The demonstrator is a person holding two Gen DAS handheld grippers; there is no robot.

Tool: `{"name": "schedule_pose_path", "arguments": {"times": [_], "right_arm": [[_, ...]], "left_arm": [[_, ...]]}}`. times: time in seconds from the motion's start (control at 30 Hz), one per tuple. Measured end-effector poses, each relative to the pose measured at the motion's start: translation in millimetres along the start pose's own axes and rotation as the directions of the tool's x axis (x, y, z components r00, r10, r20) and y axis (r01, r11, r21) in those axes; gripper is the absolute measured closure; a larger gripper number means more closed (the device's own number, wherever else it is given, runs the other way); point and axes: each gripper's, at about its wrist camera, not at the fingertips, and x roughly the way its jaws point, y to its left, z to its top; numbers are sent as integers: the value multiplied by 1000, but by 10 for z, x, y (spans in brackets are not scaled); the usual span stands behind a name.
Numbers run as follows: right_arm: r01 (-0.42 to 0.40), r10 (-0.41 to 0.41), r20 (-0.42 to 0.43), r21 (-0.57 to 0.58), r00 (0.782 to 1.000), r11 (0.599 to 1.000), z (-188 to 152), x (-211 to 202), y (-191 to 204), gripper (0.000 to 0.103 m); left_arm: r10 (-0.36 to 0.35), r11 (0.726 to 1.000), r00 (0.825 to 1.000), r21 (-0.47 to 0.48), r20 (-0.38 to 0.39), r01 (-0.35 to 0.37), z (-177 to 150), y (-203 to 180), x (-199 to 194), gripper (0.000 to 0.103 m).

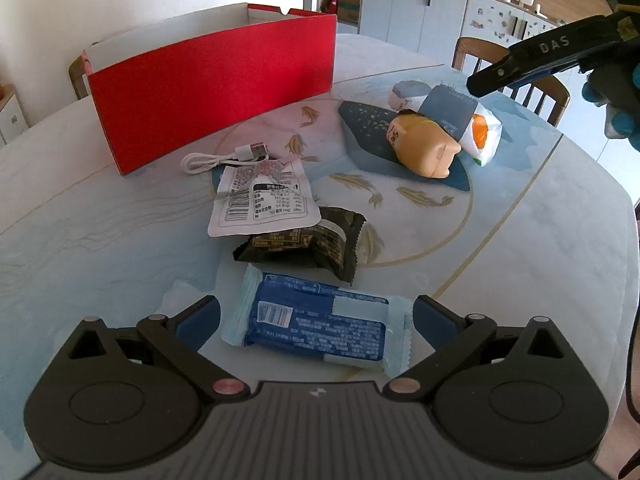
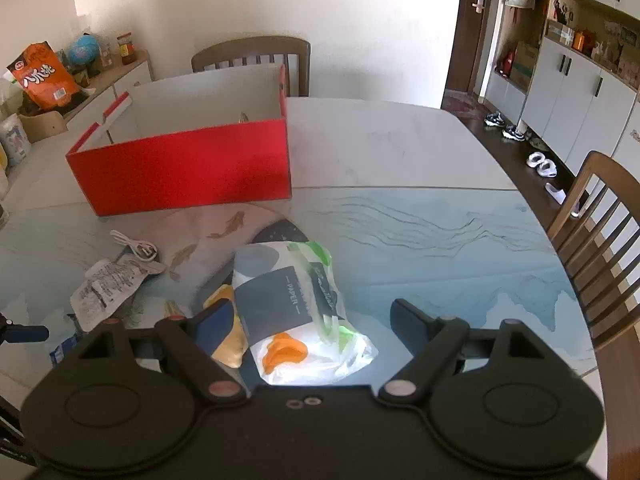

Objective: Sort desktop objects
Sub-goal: 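Reach the left tool to the blue bar while the right tool approaches the white printed bag, then close the left tool on the blue bar while the right tool grasps the white bag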

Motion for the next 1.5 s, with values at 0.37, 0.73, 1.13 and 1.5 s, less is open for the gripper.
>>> {"name": "schedule_pose_path", "arguments": {"times": [0.37,0.73,1.13,1.5], "right_arm": [[7,-7,-47,-2,999,1000,-7,347,-18,18],[-55,62,-86,71,994,996,-59,486,-94,42],[-24,28,-81,45,996,999,-63,429,-79,91],[-16,17,-51,16,999,1000,-37,272,-29,101]], "left_arm": [[-13,1000,1000,12,5,13,-40,8,91,0],[-7,999,1000,35,22,6,-74,-8,58,1],[12,999,999,45,34,-13,-69,-52,2,23],[27,999,998,33,60,-29,-34,-78,-131,24]]}}
